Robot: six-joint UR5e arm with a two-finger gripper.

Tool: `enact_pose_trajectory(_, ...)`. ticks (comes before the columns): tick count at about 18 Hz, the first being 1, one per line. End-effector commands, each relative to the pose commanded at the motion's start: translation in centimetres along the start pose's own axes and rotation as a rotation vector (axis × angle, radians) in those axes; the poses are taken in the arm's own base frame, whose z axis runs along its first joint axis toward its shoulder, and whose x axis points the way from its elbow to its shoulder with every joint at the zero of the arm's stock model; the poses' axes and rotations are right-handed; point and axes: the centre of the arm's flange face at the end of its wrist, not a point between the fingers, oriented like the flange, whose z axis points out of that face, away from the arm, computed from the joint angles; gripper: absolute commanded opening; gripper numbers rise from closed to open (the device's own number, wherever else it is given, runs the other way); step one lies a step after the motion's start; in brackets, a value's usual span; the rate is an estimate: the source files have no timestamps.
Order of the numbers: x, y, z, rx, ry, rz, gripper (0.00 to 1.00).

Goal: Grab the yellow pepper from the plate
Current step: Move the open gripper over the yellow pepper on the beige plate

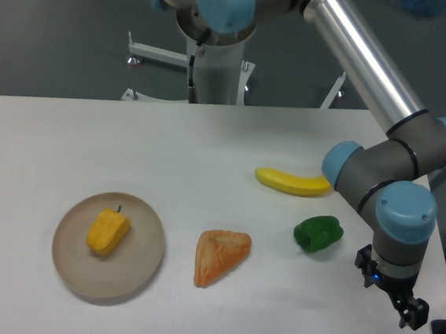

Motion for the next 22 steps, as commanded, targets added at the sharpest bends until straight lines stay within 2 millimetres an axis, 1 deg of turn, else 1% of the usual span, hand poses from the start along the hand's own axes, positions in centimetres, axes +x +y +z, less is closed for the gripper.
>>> enact_pose_trajectory(3,0.1,-0.4,-0.1,0.001,0.0,0.003,0.99)
enact_pose_trajectory(5,0.6,-1.3,-0.3,0.004,0.006,-0.002,0.99)
enact_pose_trajectory(7,1.2,-3.1,-1.4,0.013,0.004,-0.026,0.99)
enact_pose_trajectory(9,1.8,-3.0,-2.8,0.009,0.011,-0.057,0.99)
enact_pose_trajectory(11,3.4,-3.0,-4.1,0.007,0.032,-0.081,0.99)
enact_pose_trajectory(12,4.6,-3.2,-4.8,0.006,0.049,-0.095,0.99)
enact_pose_trajectory(13,6.0,-4.0,-5.7,0.007,0.062,-0.104,0.99)
enact_pose_trajectory(15,8.8,-5.0,-7.5,0.006,0.085,-0.146,1.0)
enact_pose_trajectory(16,10.4,-6.9,-8.7,0.01,0.091,-0.157,1.0)
enact_pose_trajectory(17,11.8,-8.3,-9.6,0.011,0.104,-0.176,1.0)
enact_pose_trajectory(19,14.4,-11.0,-10.6,0.001,0.147,-0.235,1.0)
enact_pose_trajectory(22,17.7,-16.2,-12.7,-0.003,0.179,-0.34,1.0)
